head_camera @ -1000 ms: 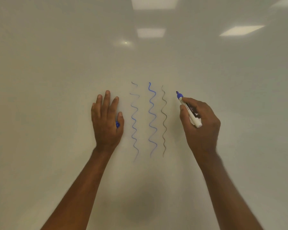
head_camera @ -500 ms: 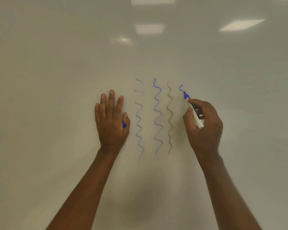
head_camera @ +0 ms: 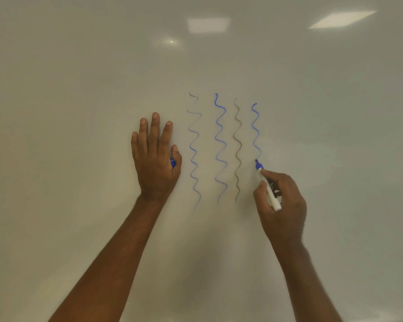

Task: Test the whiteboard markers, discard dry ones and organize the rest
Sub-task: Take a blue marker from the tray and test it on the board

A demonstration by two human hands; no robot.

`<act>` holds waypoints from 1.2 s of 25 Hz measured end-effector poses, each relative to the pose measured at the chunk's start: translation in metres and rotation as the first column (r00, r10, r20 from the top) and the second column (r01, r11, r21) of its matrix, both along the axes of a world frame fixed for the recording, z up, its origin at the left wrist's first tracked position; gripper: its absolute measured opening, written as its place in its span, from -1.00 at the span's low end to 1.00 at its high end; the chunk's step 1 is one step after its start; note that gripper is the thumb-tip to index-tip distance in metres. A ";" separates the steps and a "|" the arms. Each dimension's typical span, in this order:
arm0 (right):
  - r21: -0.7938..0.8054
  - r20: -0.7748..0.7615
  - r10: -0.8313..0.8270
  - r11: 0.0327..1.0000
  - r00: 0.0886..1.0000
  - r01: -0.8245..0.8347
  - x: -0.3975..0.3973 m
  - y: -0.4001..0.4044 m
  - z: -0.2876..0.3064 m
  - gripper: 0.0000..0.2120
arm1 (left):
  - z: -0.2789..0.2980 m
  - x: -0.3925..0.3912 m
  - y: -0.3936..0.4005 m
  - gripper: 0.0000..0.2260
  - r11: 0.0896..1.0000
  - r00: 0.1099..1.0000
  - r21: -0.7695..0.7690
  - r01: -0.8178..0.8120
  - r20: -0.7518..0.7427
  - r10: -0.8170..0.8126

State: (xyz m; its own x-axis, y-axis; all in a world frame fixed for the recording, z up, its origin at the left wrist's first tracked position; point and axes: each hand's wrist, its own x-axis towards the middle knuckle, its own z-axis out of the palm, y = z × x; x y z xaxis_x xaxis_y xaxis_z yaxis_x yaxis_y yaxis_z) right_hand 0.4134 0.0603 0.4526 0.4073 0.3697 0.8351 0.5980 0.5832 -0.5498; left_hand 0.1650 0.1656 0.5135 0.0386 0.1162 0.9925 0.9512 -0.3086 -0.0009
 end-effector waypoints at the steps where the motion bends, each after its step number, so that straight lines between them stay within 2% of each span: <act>1: -0.027 0.008 -0.003 1.000 1.000 0.003 0.000 -0.002 -0.007 -0.76 | 0.000 0.000 0.000 -0.55 1.000 1.000 0.002 0.001 -0.002 -0.001; 4: -0.080 -0.070 0.024 0.996 0.997 -0.029 0.000 -0.008 -0.024 -0.77 | -0.001 0.000 0.000 -0.55 1.000 1.000 0.008 0.001 -0.005 -0.001; 6: -0.137 -0.028 0.010 0.990 1.000 -0.013 -0.002 -0.014 -0.036 -0.75 | -0.001 -0.001 0.000 -0.55 1.000 1.000 0.004 0.002 -0.003 -0.002; 9: -0.214 -0.107 0.018 0.976 0.994 -0.041 -0.003 -0.022 -0.054 -0.74 | -0.001 -0.001 -0.001 -0.55 1.000 1.000 -0.010 -0.003 -0.019 0.002; 13: -0.382 -0.096 0.013 0.923 0.995 -0.049 -0.012 -0.039 -0.081 -0.78 | -0.002 -0.002 -0.002 -0.56 0.999 1.000 -0.033 0.005 -0.015 -0.006; 17: -0.412 -0.103 0.048 0.907 0.994 -0.086 -0.029 -0.062 -0.103 -0.78 | -0.002 -0.001 -0.006 -0.55 0.997 1.000 -0.082 0.007 -0.010 -0.008; 19: -0.418 -0.102 0.100 0.899 0.990 -0.134 -0.037 -0.073 -0.115 -0.76 | -0.004 0.001 -0.014 -0.55 0.989 0.999 -0.137 0.049 0.020 -0.047; 21: -0.426 -0.116 0.136 0.888 0.984 -0.173 -0.041 -0.079 -0.126 -0.72 | -0.016 0.006 -0.030 -0.61 0.965 0.977 -0.178 0.192 0.129 -0.170; 24: -0.435 -0.110 0.167 0.878 0.980 -0.199 -0.041 -0.085 -0.142 -0.67 | -0.060 0.018 -0.067 -0.82 0.856 0.824 -0.144 0.497 0.386 -0.414; 26: -0.445 -0.088 0.195 0.870 0.977 -0.213 -0.042 -0.092 -0.154 -0.67 | -0.104 0.029 -0.096 -0.90 0.759 0.696 -0.165 0.630 0.553 -0.458; 28: -0.460 -0.075 0.223 0.857 0.972 -0.232 -0.043 -0.099 -0.165 -0.72 | -0.145 0.038 -0.126 -0.88 0.622 0.518 -0.206 0.755 0.770 -0.373; 30: -0.463 -0.081 0.254 0.847 0.964 -0.262 -0.045 -0.106 -0.175 -0.79 | -0.176 0.043 -0.150 -0.73 0.485 0.323 -0.219 0.847 0.936 -0.143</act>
State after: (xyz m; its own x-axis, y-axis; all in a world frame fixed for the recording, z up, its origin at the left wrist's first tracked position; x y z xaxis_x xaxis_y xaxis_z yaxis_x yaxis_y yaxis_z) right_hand 0.3688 -0.0459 0.2776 0.2553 0.8067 0.5330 0.4501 0.3887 -0.8039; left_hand 0.2080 0.0155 0.3377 -0.3082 0.9074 0.2859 0.0462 -0.2859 0.9571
